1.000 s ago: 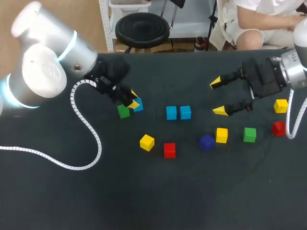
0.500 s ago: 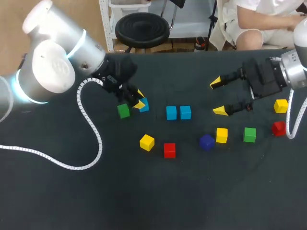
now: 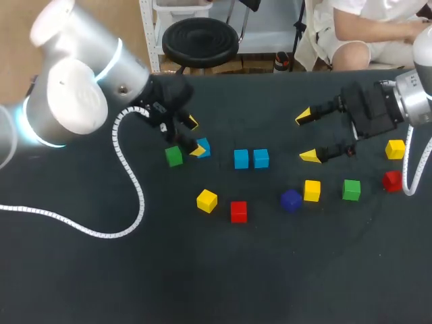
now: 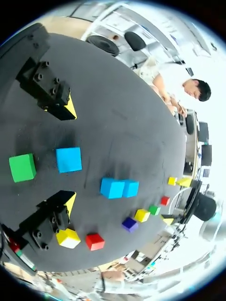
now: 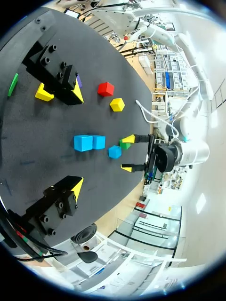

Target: Place the blue cubes, place green cubes on the blue cubes, place the yellow cubes on the green cubes, then place the red cubes on the yellow cubes, and place purple cube on the red cubes.

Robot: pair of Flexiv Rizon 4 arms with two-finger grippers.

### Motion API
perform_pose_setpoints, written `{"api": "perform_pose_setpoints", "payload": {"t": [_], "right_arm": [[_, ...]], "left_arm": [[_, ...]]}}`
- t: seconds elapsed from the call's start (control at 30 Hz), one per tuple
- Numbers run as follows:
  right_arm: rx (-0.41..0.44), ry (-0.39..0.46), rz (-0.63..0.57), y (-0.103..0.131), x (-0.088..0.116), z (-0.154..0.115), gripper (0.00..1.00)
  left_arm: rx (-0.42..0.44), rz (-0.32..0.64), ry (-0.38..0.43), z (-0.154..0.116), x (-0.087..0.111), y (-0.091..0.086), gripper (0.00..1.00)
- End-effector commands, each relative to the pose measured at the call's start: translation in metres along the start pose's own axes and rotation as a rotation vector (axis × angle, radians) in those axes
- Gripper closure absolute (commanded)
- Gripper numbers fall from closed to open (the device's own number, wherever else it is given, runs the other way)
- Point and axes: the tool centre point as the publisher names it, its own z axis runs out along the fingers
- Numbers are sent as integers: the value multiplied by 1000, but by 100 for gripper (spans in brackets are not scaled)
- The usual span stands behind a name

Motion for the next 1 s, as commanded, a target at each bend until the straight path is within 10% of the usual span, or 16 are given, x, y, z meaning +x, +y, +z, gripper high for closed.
{"api": "perform_pose_setpoints", "payload": {"t": [0.03, 1.0], "right_arm": [[2, -1, -1, 1, 0, 0, 0], [2, -1, -1, 1, 0, 0, 0]], "left_arm": [[-31, -31, -7, 2, 4, -8, 0], [-18, -92, -9, 21, 8, 4, 0]]}}
